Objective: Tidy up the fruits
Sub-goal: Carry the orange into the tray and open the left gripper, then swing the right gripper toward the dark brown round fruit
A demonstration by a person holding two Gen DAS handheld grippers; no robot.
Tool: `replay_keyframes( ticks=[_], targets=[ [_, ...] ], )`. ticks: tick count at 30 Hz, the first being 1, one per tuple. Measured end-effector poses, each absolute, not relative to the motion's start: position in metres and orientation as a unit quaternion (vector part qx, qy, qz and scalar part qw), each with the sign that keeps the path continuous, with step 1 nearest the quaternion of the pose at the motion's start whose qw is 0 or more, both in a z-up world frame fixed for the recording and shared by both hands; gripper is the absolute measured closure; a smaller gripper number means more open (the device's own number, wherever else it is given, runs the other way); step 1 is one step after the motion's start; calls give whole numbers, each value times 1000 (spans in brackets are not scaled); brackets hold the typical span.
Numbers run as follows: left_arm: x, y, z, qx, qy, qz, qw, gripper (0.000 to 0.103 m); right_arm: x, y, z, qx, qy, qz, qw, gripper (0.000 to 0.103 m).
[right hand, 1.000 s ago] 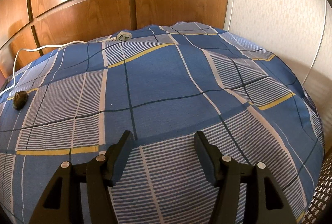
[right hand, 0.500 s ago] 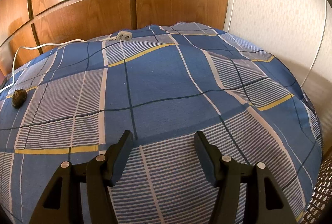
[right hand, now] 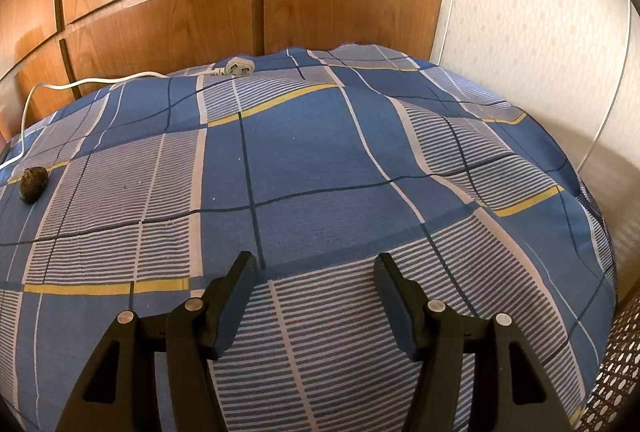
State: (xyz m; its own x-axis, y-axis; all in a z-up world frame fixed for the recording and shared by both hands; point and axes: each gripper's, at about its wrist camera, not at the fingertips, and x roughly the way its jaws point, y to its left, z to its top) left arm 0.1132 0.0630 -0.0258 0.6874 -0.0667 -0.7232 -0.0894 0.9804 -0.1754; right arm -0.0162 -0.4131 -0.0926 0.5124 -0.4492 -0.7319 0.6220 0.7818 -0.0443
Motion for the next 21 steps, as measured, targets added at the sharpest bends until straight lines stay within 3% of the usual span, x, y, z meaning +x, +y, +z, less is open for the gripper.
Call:
replay_keyframes(
  ticks=[6, 16, 21],
  targets=[
    [106, 74, -30, -109, 402, 29, 909, 44, -16, -413, -93, 112, 385, -311, 862, 41],
    [74, 73, -31, -105, 392, 35, 913, 25, -16, -413, -93, 112, 385, -311, 862, 41],
    [66, 72, -32, -100, 391, 32, 914, 23, -16, -413, -93, 112, 386, -311, 861, 41]
  ],
)
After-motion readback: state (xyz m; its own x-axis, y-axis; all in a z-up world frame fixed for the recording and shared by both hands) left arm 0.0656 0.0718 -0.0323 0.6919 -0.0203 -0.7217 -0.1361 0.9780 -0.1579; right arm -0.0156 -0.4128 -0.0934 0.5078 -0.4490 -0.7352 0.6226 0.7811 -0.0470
